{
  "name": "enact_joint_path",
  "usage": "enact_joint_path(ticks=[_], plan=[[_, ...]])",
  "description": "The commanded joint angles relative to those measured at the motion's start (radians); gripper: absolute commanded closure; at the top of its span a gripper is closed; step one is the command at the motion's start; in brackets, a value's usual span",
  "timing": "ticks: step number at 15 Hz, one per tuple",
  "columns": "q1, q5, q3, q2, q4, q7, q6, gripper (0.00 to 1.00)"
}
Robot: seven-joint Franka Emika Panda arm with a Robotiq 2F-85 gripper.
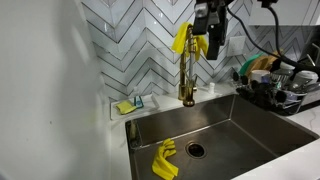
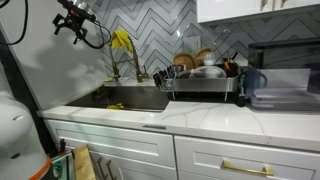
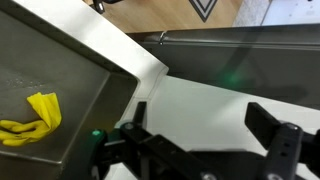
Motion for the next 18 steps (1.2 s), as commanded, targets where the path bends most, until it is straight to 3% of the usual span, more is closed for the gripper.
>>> enact_joint_path(ticks=[1, 6, 11, 18], plan=[[0.013, -0.024, 0.0, 0.011, 0.013, -0.024, -0.003, 0.0], [0.016, -0.043, 0.0, 0.025, 0.027, -0.054, -0.003, 0.0], [0.078, -0.222, 0.054, 0.125, 0.084, -0.095, -0.143, 0.0], [0.188, -0.511, 0.13, 0.218, 0.138, -0.255, -0.184, 0.0]])
